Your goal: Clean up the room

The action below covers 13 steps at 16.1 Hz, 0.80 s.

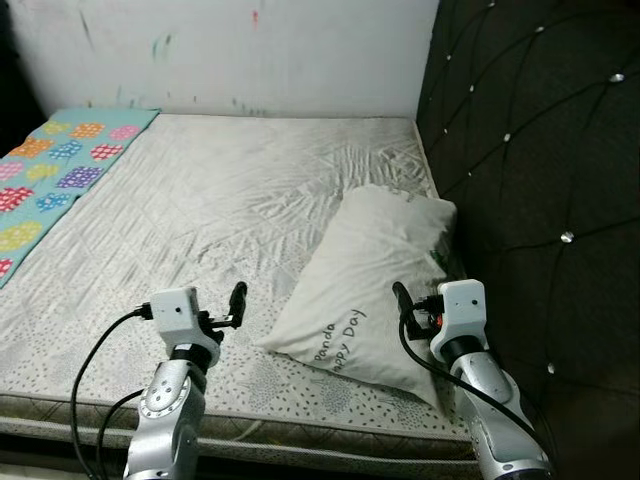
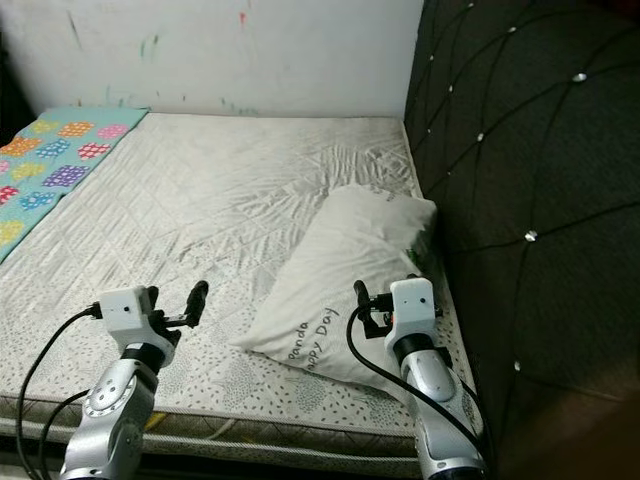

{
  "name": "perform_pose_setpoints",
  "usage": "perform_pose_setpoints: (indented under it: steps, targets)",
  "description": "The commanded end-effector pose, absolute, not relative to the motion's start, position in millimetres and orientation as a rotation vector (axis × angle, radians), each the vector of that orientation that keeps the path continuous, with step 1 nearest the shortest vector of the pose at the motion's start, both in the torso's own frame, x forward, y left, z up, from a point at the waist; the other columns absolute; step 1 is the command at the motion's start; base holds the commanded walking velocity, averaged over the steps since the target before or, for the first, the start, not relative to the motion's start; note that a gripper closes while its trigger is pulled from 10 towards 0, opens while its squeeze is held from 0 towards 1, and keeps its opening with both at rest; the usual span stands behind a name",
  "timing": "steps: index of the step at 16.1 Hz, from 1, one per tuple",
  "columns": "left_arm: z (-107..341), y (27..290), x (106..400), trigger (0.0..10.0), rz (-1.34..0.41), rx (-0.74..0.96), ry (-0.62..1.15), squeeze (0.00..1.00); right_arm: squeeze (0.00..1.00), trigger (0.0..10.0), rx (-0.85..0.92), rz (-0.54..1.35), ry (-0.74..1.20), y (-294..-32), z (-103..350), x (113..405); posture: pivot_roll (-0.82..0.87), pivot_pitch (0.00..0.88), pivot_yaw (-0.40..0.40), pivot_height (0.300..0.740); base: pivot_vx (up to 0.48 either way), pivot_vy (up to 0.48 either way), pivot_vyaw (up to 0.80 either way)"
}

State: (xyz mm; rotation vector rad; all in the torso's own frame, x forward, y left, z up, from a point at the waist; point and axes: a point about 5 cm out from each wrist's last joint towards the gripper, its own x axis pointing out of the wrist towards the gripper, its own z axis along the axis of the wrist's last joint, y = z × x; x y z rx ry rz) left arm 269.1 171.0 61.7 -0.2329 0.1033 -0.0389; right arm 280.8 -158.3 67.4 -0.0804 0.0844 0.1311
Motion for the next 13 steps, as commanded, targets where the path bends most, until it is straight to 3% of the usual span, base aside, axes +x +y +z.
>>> perform_pose_setpoints:
  steps: [1,13]
  targets:
    - [63.4,172.3,270.9,10.0,-0.037,-0.233,0.099,0.00,0.00,10.0,-0.087,0.135,0.084,-158.4,68.4,282.8,-0.11,0.000,0.037,0.740,0.000,0.000,0.00]
    - [62.3,173.6,271.0,10.0,-0.027,-0.246,0.104,0.00,0.00,10.0,-0.086,0.134,0.084,-158.0,68.6,282.7,-0.11,0.000,0.039,0.740,0.000,0.000,0.00]
